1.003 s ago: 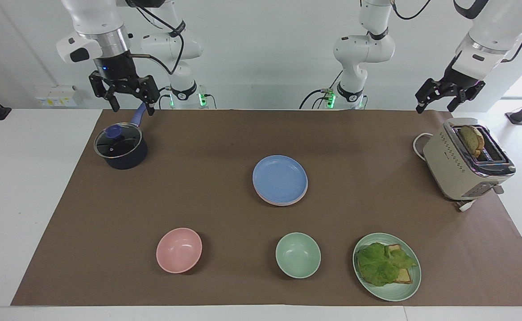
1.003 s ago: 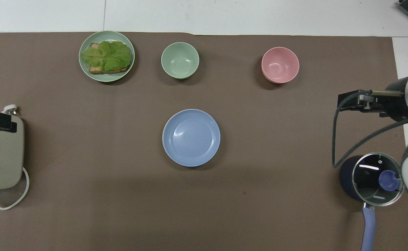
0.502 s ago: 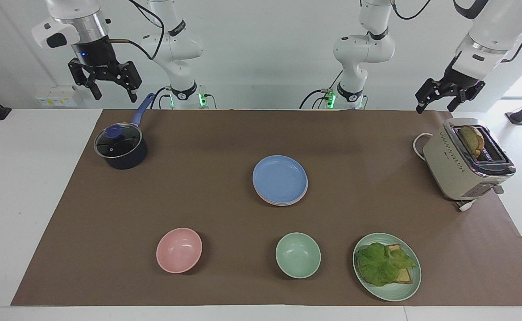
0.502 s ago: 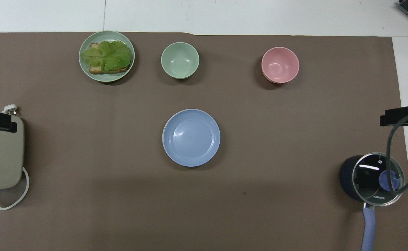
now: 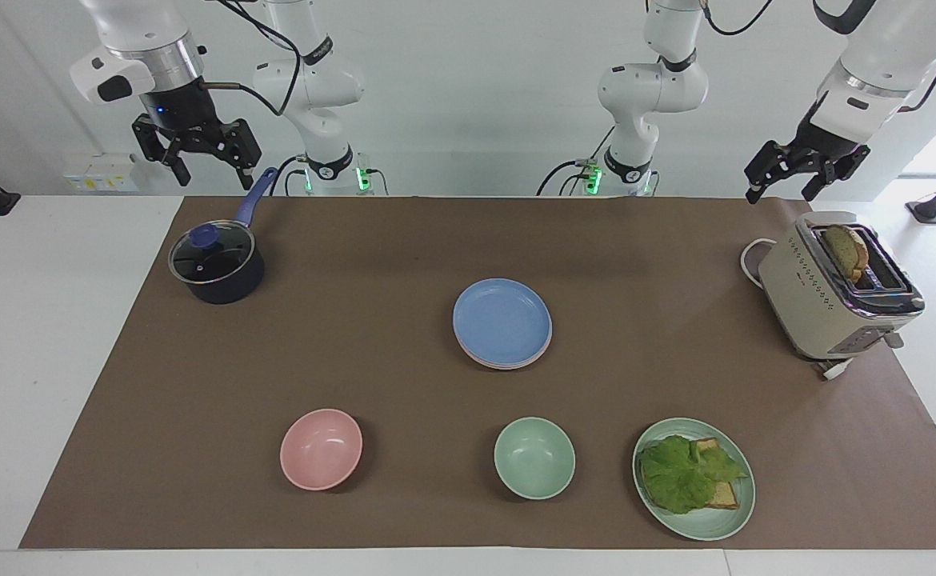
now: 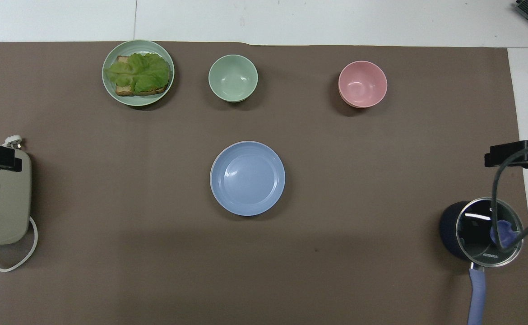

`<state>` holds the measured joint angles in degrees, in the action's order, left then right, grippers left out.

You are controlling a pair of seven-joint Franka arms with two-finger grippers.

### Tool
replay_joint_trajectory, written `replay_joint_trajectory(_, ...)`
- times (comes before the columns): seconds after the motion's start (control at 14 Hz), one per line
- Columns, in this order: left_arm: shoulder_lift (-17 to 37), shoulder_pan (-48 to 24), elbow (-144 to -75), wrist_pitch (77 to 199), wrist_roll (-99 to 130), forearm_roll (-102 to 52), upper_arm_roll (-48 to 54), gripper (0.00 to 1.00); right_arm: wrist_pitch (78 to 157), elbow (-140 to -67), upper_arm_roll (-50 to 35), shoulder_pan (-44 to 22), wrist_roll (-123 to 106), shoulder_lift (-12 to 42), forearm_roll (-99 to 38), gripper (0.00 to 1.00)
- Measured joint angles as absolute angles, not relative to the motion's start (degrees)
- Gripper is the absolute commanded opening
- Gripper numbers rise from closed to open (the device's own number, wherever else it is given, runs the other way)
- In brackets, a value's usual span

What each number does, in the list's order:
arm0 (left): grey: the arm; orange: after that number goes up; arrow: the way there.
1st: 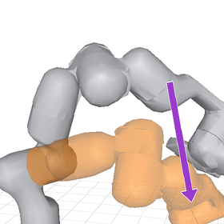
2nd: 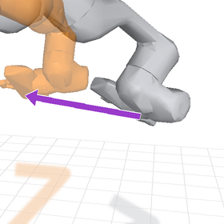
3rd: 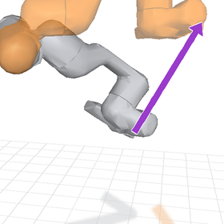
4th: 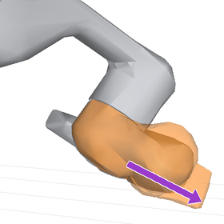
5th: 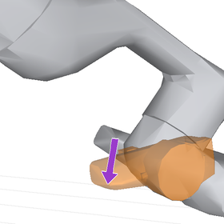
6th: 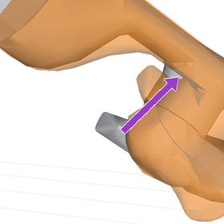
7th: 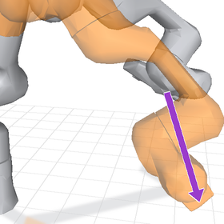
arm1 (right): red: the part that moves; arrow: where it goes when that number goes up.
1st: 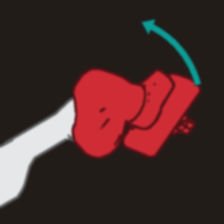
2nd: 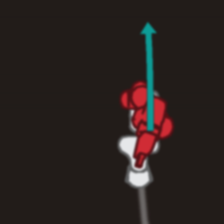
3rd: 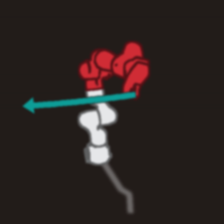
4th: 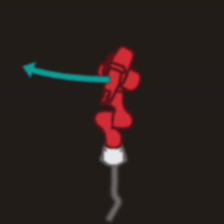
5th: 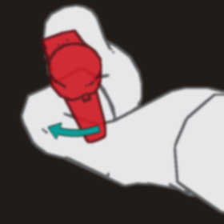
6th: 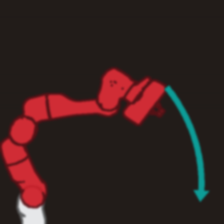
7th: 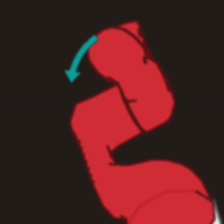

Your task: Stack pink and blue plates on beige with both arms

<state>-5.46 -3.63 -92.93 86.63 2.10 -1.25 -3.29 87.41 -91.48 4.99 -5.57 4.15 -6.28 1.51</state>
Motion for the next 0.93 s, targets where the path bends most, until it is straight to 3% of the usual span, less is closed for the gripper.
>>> replay_joint_trajectory(0.93, -5.46, -3.63, -92.93, 86.63, 2.1, -1.25, -3.29, 1.0, 86.23, -91.73, 5.4, -4.78, 0.72, -5.86, 1.51, 1.0)
